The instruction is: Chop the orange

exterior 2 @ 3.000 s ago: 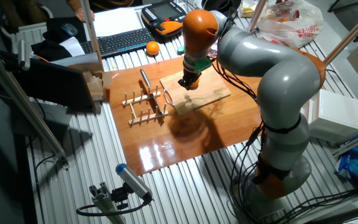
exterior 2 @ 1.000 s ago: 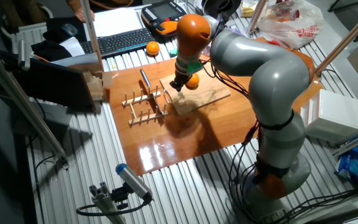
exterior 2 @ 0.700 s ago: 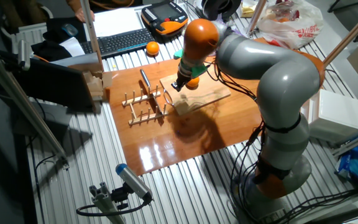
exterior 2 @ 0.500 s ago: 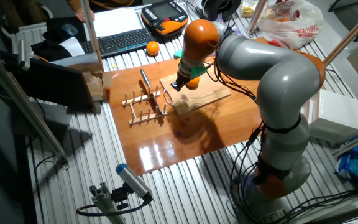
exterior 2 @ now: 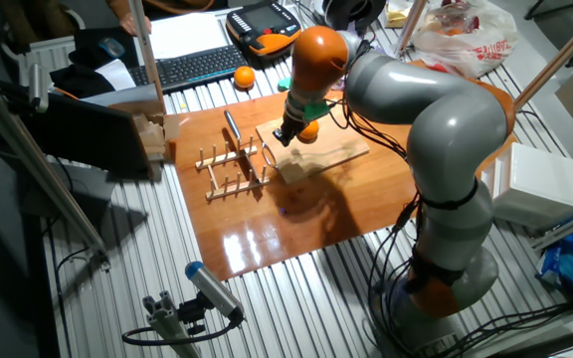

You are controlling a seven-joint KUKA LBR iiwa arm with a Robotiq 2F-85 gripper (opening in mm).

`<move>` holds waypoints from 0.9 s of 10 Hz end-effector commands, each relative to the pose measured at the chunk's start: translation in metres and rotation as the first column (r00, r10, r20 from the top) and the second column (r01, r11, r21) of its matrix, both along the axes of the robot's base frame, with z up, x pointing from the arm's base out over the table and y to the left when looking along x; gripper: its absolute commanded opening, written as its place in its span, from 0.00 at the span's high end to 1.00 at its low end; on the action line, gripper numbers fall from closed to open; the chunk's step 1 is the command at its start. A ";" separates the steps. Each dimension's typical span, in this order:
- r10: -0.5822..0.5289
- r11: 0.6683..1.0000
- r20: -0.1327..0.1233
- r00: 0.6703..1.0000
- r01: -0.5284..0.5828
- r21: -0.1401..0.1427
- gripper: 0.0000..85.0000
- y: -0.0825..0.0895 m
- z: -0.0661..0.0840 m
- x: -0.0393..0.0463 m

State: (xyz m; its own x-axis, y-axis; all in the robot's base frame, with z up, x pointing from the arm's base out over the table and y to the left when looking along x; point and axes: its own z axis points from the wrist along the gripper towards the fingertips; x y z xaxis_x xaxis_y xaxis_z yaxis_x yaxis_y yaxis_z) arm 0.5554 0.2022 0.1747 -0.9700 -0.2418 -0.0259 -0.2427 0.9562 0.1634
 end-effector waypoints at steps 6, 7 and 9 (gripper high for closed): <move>0.012 0.994 0.014 1.000 -0.011 -0.112 1.00 0.102 0.028 0.0491; 0.013 0.988 0.018 1.000 -0.010 -0.151 1.00 0.108 0.021 0.0476; -0.021 0.981 -0.006 1.000 0.019 -0.195 1.00 0.117 0.009 0.0450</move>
State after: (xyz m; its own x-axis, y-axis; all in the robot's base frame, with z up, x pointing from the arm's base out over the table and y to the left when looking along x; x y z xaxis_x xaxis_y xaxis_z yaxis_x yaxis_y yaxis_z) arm 0.5997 0.2966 0.1818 -0.9757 -0.2167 0.0315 -0.2176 0.9757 -0.0275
